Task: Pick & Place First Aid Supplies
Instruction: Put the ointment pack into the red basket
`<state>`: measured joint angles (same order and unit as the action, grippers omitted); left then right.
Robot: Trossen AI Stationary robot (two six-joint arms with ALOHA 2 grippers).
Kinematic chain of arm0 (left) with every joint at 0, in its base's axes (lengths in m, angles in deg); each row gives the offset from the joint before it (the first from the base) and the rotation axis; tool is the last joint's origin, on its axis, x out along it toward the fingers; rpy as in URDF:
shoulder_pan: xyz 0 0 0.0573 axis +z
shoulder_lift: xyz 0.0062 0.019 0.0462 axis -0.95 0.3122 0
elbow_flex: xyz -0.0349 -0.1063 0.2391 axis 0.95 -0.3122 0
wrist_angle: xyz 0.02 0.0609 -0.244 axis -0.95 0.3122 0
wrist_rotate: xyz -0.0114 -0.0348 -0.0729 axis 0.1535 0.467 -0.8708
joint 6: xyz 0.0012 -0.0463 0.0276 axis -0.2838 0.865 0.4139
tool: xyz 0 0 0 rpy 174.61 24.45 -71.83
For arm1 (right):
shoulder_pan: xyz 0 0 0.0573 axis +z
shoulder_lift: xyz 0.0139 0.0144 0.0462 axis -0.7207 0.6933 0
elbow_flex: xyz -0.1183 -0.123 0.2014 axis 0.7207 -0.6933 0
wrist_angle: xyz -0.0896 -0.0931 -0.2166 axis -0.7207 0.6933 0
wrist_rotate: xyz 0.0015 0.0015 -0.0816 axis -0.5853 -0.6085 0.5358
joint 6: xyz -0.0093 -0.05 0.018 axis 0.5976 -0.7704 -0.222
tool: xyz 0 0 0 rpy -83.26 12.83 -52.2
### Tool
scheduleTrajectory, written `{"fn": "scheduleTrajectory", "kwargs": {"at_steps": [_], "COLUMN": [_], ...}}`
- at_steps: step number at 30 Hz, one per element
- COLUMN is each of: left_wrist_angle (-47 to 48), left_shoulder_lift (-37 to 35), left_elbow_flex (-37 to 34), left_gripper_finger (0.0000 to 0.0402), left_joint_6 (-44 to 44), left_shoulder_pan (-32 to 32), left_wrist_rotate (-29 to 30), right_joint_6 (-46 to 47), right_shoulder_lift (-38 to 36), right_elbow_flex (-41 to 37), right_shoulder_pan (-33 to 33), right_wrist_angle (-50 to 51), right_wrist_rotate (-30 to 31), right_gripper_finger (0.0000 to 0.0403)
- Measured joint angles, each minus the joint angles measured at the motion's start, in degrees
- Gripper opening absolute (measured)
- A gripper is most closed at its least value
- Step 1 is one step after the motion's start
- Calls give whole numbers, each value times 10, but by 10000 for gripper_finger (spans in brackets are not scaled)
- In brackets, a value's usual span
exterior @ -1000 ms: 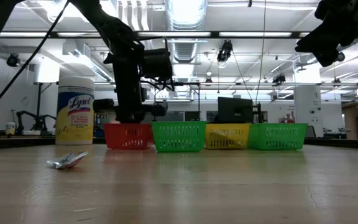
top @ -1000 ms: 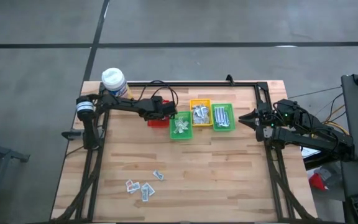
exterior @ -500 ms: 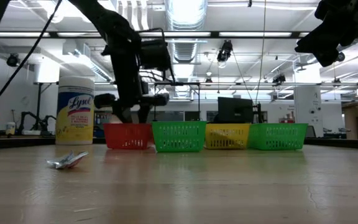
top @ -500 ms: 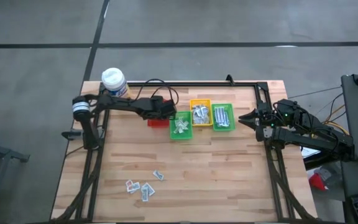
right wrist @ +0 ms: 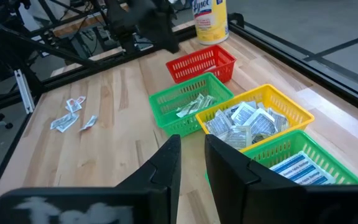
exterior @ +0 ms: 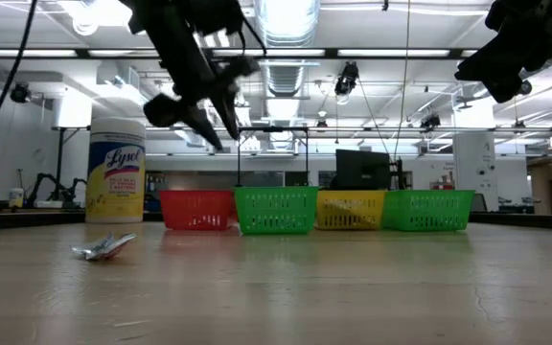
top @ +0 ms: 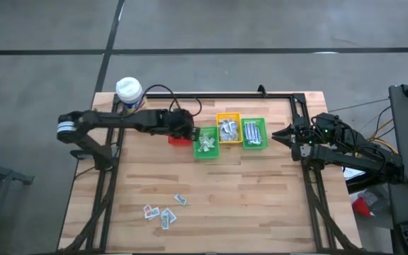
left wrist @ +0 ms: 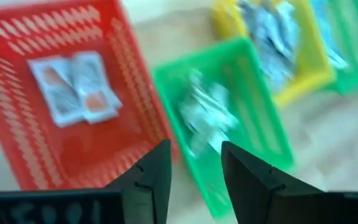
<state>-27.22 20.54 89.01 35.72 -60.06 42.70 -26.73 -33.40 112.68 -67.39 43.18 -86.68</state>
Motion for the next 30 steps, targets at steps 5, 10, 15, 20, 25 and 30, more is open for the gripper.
{"fn": "scheduleTrajectory", "kwargs": {"at_steps": [5,10,15,20,25,30], "left_wrist_angle": [2,2,3,3,2,-4], "left_shoulder_lift": [-34,-42,-39,-39,-39,-39], "left_elbow_flex": [-1,-1,-10,-30,-57,-86], "left_gripper_finger": [133,133,133,133,133,133], "left_joint_6": [2,20,15,0,-38,-98], "left_shoulder_pan": [-46,-108,-168,-218,-255,-281], "left_wrist_rotate": [-39,-55,-60,-59,-59,-56], "right_joint_6": [0,0,0,0,0,0], "right_shoulder_lift": [0,0,0,0,0,0], "right_elbow_flex": [0,0,0,0,0,0], "right_shoulder_pan": [0,0,0,0,0,0], "right_wrist_angle": [0,0,0,0,0,0], "right_wrist_rotate": [0,0,0,0,0,0], "right_gripper_finger": [75,82,86,82,73,68]}}
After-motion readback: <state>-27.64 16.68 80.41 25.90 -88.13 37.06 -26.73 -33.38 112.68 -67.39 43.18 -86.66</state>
